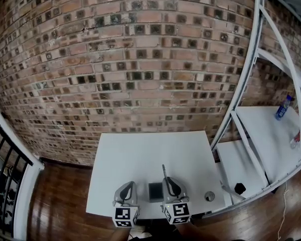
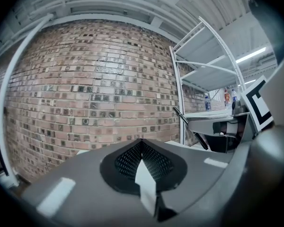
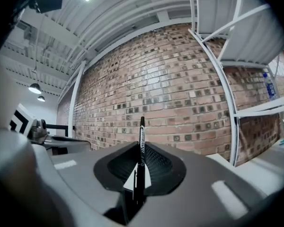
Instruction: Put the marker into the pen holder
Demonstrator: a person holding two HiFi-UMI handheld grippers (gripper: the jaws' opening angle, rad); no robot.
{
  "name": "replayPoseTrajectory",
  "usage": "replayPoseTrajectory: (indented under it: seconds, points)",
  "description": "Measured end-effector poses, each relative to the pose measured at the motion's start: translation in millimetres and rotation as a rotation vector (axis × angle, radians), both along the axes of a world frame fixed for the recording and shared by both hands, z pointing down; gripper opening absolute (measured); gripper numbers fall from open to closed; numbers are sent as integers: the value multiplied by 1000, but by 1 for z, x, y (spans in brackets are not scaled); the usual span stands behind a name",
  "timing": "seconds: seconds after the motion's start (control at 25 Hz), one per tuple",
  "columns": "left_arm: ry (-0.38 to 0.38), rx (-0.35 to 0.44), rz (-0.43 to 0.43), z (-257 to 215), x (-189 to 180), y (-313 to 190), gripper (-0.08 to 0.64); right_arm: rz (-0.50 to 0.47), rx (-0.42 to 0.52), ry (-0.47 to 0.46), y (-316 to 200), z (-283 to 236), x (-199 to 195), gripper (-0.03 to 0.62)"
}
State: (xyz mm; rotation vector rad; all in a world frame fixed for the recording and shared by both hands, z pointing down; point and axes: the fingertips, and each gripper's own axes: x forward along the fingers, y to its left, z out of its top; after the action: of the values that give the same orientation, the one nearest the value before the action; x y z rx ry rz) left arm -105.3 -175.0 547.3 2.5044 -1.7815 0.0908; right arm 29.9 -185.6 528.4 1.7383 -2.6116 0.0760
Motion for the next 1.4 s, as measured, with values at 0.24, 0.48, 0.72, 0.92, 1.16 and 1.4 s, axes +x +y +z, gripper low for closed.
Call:
replayPoseTrajectory:
  seconds: [0.24,0.48,0.72,0.92,1.16,1.4]
  points:
    - [26,21,-8,-7,-7,2,14,-22,-3,11,0,6,-12,44]
    - [28,14,11,-3,-8,3,14,-41,-20,38,-2,23,-20,44]
    - [29,-4,5,4,-17,3,14,-86,-27,68,-2,36,-33,44]
    - [28,-9,3,7,-19,2,14,-111,-56,108,-4,54,-37,46]
    - [32,-14,-17,8,-26,-3,14,-155,-117,194,10,83,-37,79]
    - [47,-27,-23,12,-27,-5,14,-133,-108,182,20,82,-22,95]
